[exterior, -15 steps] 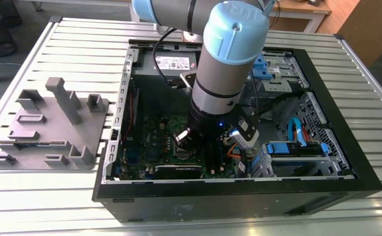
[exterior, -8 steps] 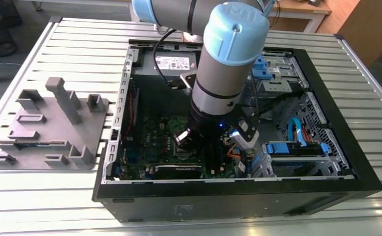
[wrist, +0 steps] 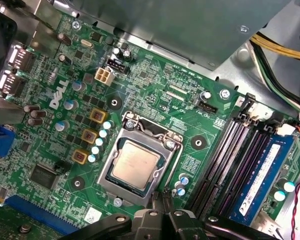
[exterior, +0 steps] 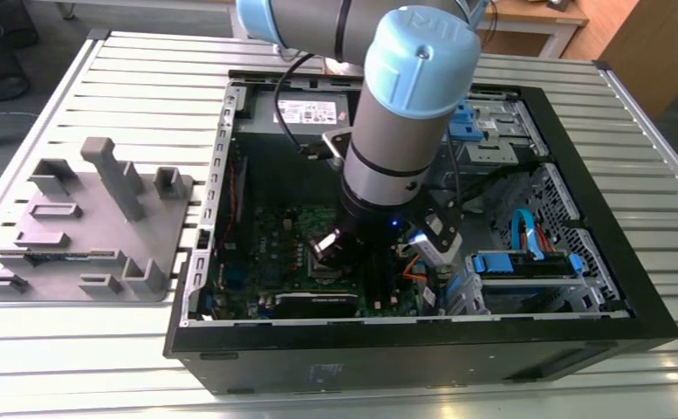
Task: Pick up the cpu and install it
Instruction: 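Install the first cpu locking lever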
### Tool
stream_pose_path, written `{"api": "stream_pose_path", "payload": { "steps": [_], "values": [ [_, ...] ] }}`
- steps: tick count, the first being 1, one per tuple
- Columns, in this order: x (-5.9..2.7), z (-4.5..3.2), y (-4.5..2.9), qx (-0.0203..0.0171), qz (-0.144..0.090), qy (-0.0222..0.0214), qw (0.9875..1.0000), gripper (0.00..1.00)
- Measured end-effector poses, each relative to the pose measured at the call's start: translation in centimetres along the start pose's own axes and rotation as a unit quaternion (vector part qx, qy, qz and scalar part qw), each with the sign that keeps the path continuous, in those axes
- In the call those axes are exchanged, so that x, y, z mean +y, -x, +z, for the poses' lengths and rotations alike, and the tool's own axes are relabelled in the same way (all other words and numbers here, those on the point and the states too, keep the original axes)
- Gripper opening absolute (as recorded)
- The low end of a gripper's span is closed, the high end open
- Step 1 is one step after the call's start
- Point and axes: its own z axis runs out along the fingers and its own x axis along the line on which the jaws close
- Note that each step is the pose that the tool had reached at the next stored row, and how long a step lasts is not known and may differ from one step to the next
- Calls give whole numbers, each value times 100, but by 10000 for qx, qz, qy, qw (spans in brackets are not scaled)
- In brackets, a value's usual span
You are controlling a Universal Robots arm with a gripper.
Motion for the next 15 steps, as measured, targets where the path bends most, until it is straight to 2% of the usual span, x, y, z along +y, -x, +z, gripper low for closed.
{"api": "stream_pose_path", "payload": {
  "steps": [10,12,15],
  "values": [
    [-9,-4,19,0,0,-1,10000,11],
    [-8,-41,18,-7,-1,5,10000,11],
    [-11,-146,9,-1,0,1,10000,11]
  ]
}}
